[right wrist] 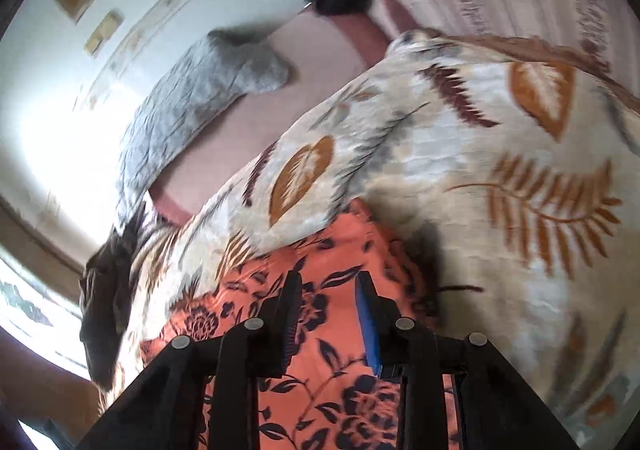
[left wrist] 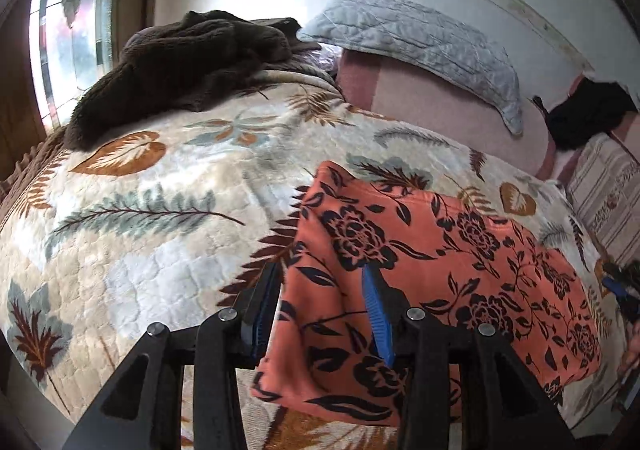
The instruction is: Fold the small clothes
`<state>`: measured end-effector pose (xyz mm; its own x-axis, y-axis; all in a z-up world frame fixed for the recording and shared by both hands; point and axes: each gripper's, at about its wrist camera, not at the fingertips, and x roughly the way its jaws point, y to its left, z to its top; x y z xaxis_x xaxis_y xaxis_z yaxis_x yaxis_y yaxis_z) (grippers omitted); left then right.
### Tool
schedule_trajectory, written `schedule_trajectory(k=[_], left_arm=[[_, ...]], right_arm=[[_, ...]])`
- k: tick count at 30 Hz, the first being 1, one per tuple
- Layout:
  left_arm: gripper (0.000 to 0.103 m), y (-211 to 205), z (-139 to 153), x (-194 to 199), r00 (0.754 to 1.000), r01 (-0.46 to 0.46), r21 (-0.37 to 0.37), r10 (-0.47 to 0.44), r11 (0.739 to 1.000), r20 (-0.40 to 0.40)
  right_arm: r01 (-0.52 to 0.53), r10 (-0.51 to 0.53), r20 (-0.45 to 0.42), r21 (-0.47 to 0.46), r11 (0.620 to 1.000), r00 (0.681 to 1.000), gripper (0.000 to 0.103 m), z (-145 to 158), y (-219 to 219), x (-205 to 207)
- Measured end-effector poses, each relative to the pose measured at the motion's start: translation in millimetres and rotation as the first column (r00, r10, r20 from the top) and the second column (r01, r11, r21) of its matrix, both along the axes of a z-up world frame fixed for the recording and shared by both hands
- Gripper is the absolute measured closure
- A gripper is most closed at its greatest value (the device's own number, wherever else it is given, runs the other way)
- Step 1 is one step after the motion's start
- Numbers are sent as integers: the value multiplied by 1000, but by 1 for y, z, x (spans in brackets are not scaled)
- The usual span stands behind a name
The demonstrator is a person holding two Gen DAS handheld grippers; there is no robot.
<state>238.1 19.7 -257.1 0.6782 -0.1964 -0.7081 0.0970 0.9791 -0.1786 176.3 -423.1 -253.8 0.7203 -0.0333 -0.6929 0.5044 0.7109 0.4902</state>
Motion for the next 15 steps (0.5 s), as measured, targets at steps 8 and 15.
schedule_trajectory(k=[8,15], left_arm=[[51,-12,-49,20,974,-9,75,25,997,-224],[39,3,-50,18,972,-19,13,22,1000,-235]], right_arm=[[-276,259,-300,-17,961,918,73,-76,66,150],[-447,415,-229,-110,888,881,73,-47,122,188]])
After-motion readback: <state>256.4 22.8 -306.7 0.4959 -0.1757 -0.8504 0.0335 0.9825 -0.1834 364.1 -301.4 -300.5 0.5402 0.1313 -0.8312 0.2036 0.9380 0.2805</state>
